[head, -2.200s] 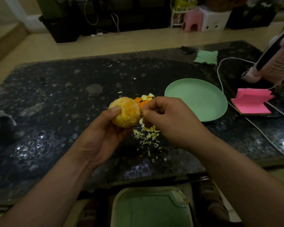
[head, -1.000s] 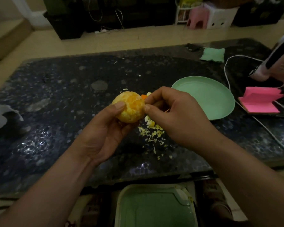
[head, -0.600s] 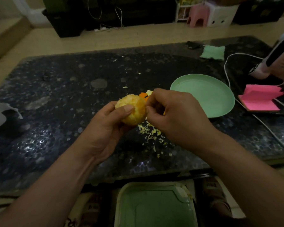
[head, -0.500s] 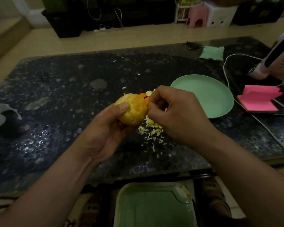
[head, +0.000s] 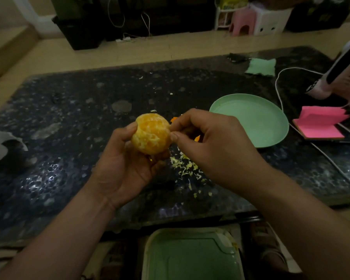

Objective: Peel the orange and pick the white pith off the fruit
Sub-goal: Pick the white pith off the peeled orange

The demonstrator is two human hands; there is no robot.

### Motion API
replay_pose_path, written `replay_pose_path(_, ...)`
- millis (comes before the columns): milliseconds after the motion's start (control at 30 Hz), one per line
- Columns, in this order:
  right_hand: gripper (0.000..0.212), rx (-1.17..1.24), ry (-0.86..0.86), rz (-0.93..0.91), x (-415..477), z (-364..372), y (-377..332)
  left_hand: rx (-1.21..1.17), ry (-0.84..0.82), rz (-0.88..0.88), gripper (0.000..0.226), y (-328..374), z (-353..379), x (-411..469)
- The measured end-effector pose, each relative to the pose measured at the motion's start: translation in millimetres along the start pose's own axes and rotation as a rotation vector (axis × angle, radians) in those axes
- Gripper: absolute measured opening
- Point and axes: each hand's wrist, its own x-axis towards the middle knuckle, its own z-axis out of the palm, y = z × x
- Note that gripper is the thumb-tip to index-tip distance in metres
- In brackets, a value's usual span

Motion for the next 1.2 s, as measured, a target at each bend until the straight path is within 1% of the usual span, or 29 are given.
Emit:
replay_pose_path(67,0.008,-0.067,0.007,-0.025,-0.2,0.4,1.8,0.013,0.012,-0.006,0.057,-0.3,-0.3,0.8)
replay_pose_path(233,0.007,-0.215,0.003,-0.114,0.2,-1.6,3.1,0.097,0.074,0.005,0.041,1.3,1.7,2.6)
replay_pose_path(333,0.003,-0.298,0.000,-0.147,0.3,-1.6,3.5,0.150,0.099,-0.002,0.048,1.3,3.6,2.2)
replay_pose_path(400,0.005,-0.305,-0.004,-0.139,0.1,-1.3,3.9,0.160,0.117,-0.013,0.051,1.1,4.6,2.1)
replay_pose_path(467,0.008,-0.286,0.005,-0.125,0.3,-0.5,4.5,0.172,0.097,-0.013,0.057,1.0,4.7,1.9)
replay_pose_path(567,0.012,-0.182,0.010,-0.067,0.5,0.6,4.1,0.173,0.057,-0.009,0.046,2.6,4.4,1.1)
replay_pose_path(600,0.011,-0.132,0.008,-0.040,0.3,0.9,3.7,0.165,0.039,-0.005,0.048,3.5,4.2,0.7)
replay_pose_path(667,0.012,-0.007,-0.001,0.019,-0.2,1.6,2.1,0.149,0.003,0.007,0.066,4.7,2.9,0.1)
replay_pose_path(700,0.013,0.074,-0.010,0.052,-0.3,2.1,1.3,0.138,-0.009,0.013,0.071,5.3,2.6,-0.3)
replay_pose_path(800,0.015,0.314,-0.029,0.148,-0.2,4.3,-1.2,0.107,-0.029,0.025,0.070,8.1,3.1,-2.6)
replay_pose_path(867,0.015,0.424,-0.022,0.188,0.1,5.7,-2.4,0.085,-0.056,0.027,0.068,9.3,2.6,-4.1)
replay_pose_path(933,0.013,0.487,-0.010,0.213,0.6,6.6,-3.0,0.057,-0.075,0.020,0.071,9.7,1.4,-4.9)
replay_pose_path(1133,0.011,0.603,-0.015,0.275,0.3,8.0,-4.5,-0.015,-0.135,0.018,0.101,12.6,-5.6,-5.4)
replay_pose_path(1167,0.011,0.615,-0.018,0.280,0.2,7.6,-4.9,-0.018,-0.141,0.015,0.102,13.0,-6.3,-5.4)
replay_pose_path(1200,0.012,0.623,-0.020,0.283,0.1,7.1,-5.4,-0.022,-0.150,0.015,0.099,13.3,-7.3,-5.2)
